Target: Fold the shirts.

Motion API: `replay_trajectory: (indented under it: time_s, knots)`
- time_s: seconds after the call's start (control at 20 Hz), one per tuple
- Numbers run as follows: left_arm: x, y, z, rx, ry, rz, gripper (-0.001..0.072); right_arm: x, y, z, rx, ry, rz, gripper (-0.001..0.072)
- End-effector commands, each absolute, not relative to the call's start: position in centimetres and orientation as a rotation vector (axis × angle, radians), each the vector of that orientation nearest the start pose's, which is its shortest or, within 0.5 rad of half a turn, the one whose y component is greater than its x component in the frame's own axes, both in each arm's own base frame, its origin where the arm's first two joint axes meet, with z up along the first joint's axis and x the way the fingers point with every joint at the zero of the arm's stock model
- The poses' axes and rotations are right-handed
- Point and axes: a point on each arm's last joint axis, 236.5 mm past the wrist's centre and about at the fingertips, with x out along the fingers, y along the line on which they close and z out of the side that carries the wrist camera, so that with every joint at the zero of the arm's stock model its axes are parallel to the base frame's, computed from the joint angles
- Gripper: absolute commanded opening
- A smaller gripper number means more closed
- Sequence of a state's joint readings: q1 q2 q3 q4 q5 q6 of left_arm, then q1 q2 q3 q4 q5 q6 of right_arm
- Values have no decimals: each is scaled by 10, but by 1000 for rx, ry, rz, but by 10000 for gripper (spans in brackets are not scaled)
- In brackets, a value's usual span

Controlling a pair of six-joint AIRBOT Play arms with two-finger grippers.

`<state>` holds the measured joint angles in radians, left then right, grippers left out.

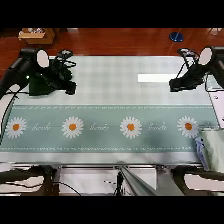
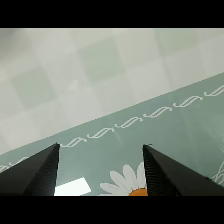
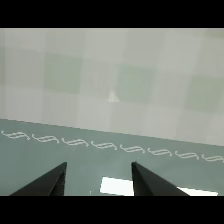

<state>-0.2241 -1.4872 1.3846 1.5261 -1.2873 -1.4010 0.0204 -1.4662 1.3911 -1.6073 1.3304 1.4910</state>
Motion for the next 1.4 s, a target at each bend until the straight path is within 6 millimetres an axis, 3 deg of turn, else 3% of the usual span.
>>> replay_trajectory:
  time_s: [0.0,1.0,1.35]
  knots:
    - [399,-102,-5,257,1370,-333,624,404,0,5,-112,1405,49,479]
    - [399,-102,-5,255,1370,-334,624,404,0,5,-112,1405,50,479]
    - [396,-117,-4,195,1373,-374,623,410,0,6,-112,1379,49,479]
